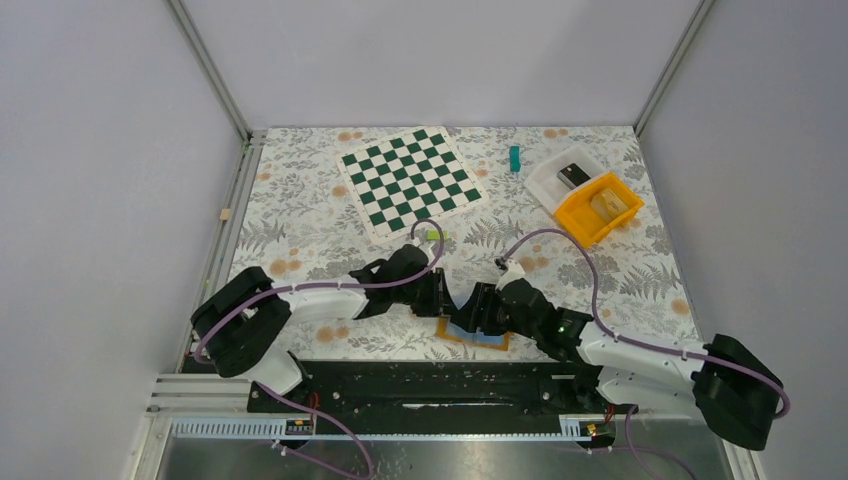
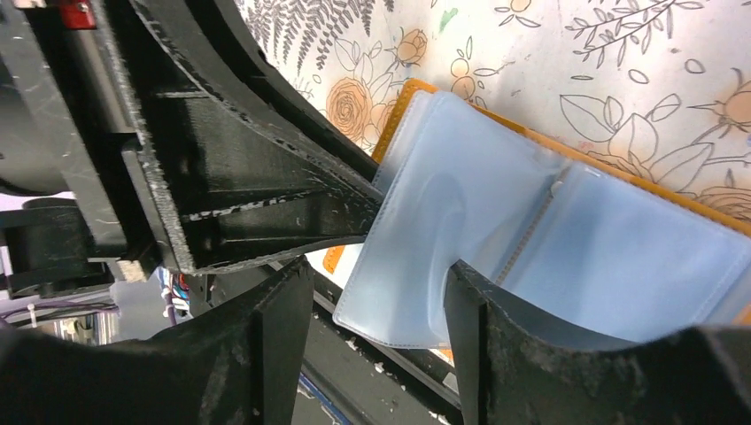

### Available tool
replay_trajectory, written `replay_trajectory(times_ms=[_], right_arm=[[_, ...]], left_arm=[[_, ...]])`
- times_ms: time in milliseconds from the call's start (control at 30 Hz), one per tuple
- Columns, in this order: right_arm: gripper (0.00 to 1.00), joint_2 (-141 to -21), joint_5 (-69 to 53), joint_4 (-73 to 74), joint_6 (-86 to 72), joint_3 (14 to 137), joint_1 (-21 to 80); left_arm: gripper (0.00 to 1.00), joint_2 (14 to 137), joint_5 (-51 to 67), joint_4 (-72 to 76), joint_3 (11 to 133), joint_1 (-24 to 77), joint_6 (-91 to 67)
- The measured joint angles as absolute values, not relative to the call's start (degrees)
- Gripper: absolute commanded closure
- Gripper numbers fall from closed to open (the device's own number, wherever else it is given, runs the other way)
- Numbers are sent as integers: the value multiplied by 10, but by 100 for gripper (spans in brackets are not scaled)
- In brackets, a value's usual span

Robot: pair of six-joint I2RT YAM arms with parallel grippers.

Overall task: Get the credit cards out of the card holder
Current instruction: Remove the credit card from the card holder.

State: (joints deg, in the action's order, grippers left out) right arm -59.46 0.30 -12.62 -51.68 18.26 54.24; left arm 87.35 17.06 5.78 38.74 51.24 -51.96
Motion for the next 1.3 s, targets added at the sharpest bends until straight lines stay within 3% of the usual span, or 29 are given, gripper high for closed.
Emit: replay_trajectory(times_ms=[233, 467, 867, 1300], right_arm=[[32, -519, 25, -54, -515, 187, 542], [34, -519, 37, -26, -510, 187, 542], [34, -519, 39, -15, -502, 191, 542], [35, -472, 33, 0, -494, 225, 542]], left_arm=[[79, 891, 186, 73, 407, 525, -519], [100, 921, 200, 77, 421, 535, -522], [100, 914, 197, 57, 421, 539, -521], [100, 782, 113, -67, 416, 539, -495]])
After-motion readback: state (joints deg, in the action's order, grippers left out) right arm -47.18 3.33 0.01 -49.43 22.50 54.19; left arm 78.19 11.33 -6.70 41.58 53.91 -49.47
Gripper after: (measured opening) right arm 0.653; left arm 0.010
